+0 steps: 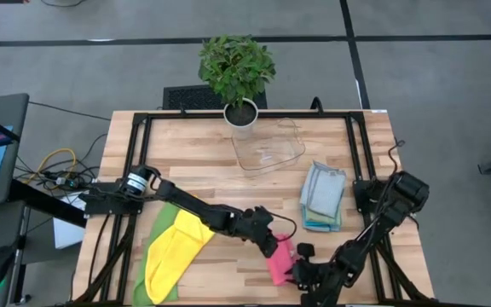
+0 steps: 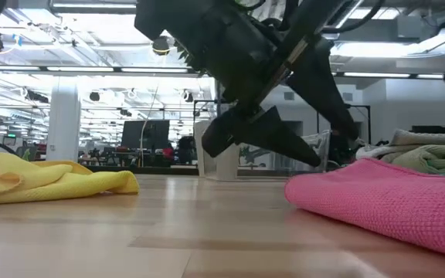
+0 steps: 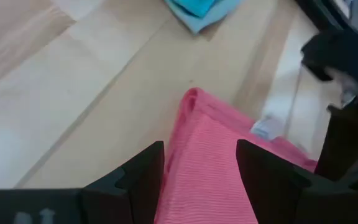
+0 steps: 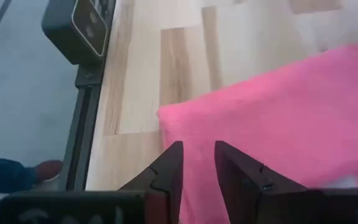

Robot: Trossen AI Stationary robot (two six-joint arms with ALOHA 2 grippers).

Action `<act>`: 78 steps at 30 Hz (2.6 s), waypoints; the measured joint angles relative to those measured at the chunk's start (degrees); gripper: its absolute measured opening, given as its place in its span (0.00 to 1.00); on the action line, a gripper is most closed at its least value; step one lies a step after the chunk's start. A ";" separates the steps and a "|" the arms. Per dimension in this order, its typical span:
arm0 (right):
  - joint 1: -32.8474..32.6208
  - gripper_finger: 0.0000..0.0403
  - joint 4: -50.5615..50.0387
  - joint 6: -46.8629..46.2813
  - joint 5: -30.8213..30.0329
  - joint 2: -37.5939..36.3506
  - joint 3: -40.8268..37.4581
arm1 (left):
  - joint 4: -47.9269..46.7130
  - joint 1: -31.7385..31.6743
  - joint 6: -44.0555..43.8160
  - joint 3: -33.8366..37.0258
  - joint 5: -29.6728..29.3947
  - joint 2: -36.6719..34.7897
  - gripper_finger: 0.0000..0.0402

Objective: Fold microfiber towels
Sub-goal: Fold the pink microfiber cloth, then stack the pink microfiber cloth on top of the gray microfiber cloth

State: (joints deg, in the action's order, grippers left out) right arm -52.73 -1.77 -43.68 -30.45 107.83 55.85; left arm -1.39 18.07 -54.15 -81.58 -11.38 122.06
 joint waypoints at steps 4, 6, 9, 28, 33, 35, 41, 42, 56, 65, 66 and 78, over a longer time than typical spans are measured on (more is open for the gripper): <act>-0.73 0.29 -5.09 -1.16 0.58 -5.14 0.01 | 0.68 -0.83 0.77 -0.02 0.05 -0.03 0.48; -1.30 0.29 -7.88 -4.39 0.59 -7.70 0.11 | 1.53 -0.98 1.10 -0.07 -0.84 -0.03 0.48; -1.59 0.29 -15.30 -16.23 1.66 -10.07 0.14 | 0.36 -0.86 2.50 -0.07 -0.28 -0.03 0.48; 2.62 0.63 -24.66 -54.23 18.93 -9.68 0.16 | -6.92 1.68 -9.66 -0.17 4.40 -5.40 0.61; 4.30 0.63 -20.61 -55.67 18.51 -7.10 0.18 | -7.18 2.58 -15.61 -0.11 3.72 -3.72 0.68; 4.61 0.63 -20.69 -55.93 17.67 -7.25 0.20 | -7.79 3.31 -16.36 -0.11 1.28 -3.89 0.69; 6.31 0.63 -21.94 -53.38 16.34 -7.25 0.22 | -8.77 5.57 -19.98 -0.32 -2.48 -5.31 0.70; 6.72 0.63 -22.00 -52.51 16.34 -7.25 0.22 | -8.38 5.93 -21.04 -0.26 -2.79 -4.63 0.70; 12.90 0.64 -22.38 -42.96 17.03 -7.30 0.22 | -8.04 10.47 -38.05 -0.15 -6.38 0.47 0.70; 12.58 0.64 -22.94 -43.14 17.04 -5.63 0.25 | 2.34 10.16 -42.16 -0.33 -7.64 4.33 0.69; 12.41 0.64 -22.27 -43.16 17.25 -4.83 0.29 | 2.77 10.00 -42.49 -0.33 -7.39 4.40 0.69; 12.05 0.41 -20.81 -40.16 17.44 -3.60 0.21 | 3.28 7.96 -45.68 -0.48 -6.37 7.08 0.47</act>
State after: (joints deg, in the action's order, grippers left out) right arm -40.68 -22.58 -83.84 -13.02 104.22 56.06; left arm 1.89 26.03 -99.83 -82.06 -17.75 129.14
